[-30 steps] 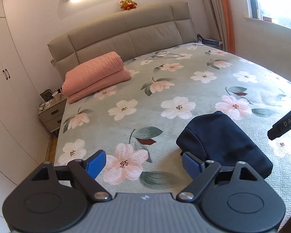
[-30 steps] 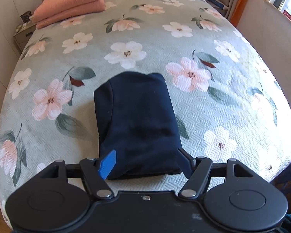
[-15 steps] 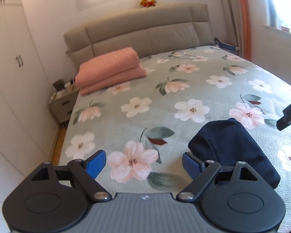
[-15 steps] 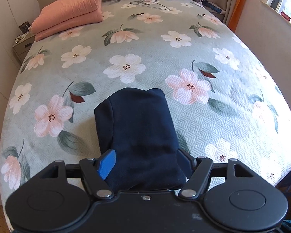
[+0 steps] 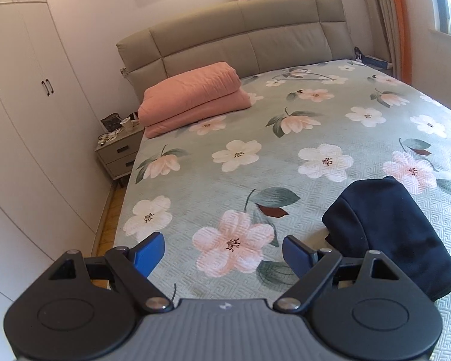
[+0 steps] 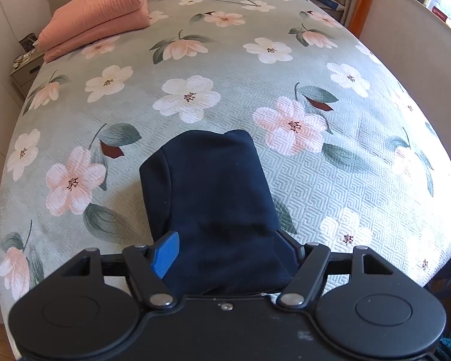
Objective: Fold large clothes
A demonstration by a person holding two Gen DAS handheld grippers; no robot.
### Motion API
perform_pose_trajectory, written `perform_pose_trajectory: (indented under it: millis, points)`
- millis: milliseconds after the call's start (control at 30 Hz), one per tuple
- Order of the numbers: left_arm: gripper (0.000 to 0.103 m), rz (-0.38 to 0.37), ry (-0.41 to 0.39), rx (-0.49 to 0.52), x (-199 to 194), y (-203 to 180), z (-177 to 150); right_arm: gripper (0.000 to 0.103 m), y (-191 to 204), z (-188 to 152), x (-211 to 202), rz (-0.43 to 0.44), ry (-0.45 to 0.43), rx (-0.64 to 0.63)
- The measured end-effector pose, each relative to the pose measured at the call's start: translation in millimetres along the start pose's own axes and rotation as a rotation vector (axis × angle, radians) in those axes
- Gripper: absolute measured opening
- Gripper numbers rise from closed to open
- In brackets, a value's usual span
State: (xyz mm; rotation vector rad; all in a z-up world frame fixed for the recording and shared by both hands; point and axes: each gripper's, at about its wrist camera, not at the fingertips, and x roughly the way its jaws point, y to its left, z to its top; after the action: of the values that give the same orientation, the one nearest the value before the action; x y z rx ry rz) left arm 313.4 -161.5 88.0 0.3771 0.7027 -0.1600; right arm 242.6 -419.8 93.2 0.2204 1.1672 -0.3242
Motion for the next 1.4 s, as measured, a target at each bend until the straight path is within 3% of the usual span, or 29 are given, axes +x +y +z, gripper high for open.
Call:
perform_pose_trajectory:
  millis: [300,833,1400]
  points:
    - [0.088,-0.045,0.026,-0.021,7,-10,15,0.082,-6,6,4,-0.012,0.013,0.025]
    - [0.088,0.004,0.073,-0.007,13,-1,12,0.082,7,3,3,0.011,0.027,-0.029]
    - [0.088,-0.006,0.074,0.004,8,-4,11,0.082,11,-5,7,0.033,0.063,-0.034]
